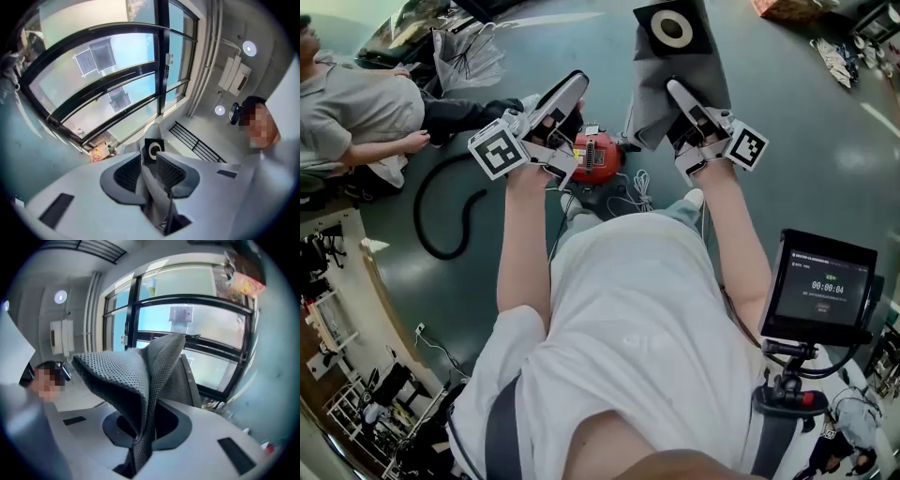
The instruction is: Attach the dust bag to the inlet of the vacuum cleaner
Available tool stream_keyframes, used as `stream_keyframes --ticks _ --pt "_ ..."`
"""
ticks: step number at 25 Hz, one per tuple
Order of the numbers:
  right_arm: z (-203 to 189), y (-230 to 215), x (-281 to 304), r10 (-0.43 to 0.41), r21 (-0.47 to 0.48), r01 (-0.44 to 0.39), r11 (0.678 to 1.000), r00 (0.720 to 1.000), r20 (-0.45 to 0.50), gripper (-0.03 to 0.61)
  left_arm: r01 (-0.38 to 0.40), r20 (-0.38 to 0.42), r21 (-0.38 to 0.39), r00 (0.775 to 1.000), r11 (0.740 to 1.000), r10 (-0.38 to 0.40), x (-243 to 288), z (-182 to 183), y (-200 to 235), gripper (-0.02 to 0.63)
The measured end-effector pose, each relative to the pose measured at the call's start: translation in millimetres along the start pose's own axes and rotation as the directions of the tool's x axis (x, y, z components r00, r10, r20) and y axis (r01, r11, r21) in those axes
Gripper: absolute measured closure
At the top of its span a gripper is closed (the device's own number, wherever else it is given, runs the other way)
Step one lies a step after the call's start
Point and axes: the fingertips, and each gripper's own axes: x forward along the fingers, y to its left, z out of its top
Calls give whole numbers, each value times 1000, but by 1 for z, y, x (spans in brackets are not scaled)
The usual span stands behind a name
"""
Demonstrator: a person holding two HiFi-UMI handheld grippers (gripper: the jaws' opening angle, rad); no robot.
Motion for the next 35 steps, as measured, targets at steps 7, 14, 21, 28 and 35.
stream_keyframes --ticks 7,14,21,28,35 --pt "-7 -93 -75 -362 -176 366 914 930 55 545 -216 -124 303 957 928 263 -27 -22 78 526" --pt "-121 -213 -143 -640 -196 632 750 768 27 545 -180 -401 408 845 895 353 -65 -116 207 526" --pt "-205 -299 -232 -787 -138 777 614 615 -41 545 -312 -431 306 797 899 424 -115 -192 269 526" --pt "-265 -444 -332 -799 -141 789 598 600 -38 545 -255 -372 323 851 911 371 -101 -291 357 527" --pt "-325 -568 -381 -745 -195 729 656 667 -15 545 -38 -307 469 930 883 203 -44 -344 434 528"
